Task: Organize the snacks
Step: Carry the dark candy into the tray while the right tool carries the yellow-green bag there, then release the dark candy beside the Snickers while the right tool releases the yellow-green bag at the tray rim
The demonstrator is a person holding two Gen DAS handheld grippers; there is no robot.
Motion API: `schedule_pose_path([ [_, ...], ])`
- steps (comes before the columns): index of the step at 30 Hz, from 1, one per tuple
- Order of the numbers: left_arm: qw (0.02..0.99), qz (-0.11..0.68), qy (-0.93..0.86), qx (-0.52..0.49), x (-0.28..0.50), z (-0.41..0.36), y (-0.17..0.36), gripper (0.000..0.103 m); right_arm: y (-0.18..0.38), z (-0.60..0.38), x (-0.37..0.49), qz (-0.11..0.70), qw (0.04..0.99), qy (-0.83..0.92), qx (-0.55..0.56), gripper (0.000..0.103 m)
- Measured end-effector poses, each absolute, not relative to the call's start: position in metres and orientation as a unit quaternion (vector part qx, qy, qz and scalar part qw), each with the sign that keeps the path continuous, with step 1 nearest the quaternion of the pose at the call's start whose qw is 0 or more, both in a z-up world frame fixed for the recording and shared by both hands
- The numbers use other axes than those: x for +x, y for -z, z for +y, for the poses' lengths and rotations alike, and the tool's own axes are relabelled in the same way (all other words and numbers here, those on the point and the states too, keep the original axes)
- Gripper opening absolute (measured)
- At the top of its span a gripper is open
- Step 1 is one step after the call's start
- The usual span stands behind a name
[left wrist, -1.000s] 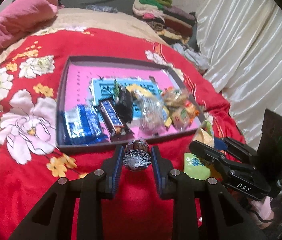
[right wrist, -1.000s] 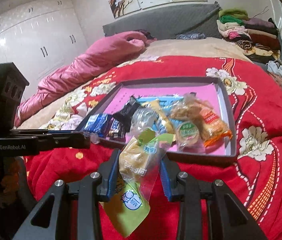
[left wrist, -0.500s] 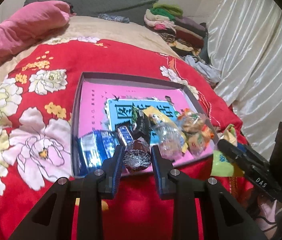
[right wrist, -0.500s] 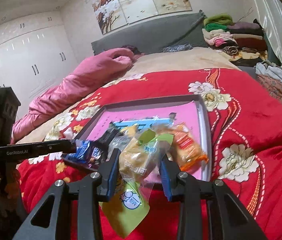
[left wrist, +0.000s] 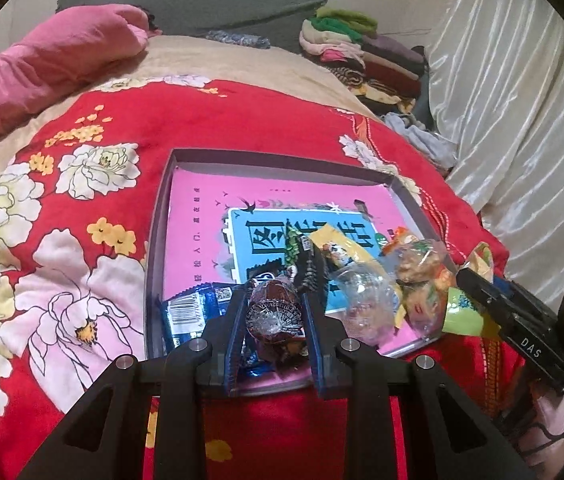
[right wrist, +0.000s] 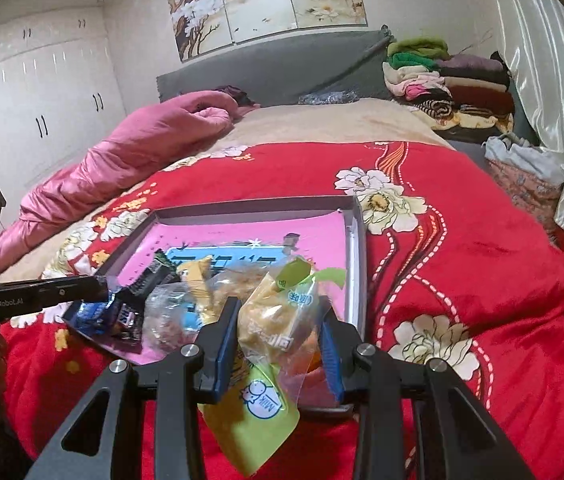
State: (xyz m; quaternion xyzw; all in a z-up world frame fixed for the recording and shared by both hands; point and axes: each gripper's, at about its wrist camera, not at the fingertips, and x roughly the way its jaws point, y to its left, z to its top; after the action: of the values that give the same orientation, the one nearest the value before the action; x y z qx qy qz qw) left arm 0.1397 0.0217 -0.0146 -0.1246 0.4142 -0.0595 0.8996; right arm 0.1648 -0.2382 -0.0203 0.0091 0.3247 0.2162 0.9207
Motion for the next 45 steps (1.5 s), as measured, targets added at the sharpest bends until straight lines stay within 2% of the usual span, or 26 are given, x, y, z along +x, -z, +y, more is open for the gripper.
schedule_pose_path([
  [30, 0.892, 0.428, 0.063, -0.128, 0.15, 0.021, 0.03, 0.029, 0.039, -0.226, 0.181, 0.338, 0.914, -0.225, -0.017, 0.039],
  [45, 0.89, 0.433, 0.066, -0.131, 0.15, 0.022, 0.03, 0.029, 0.034, -0.23, 0.179, 0.329, 0.918, -0.219, -0.021, 0.046],
])
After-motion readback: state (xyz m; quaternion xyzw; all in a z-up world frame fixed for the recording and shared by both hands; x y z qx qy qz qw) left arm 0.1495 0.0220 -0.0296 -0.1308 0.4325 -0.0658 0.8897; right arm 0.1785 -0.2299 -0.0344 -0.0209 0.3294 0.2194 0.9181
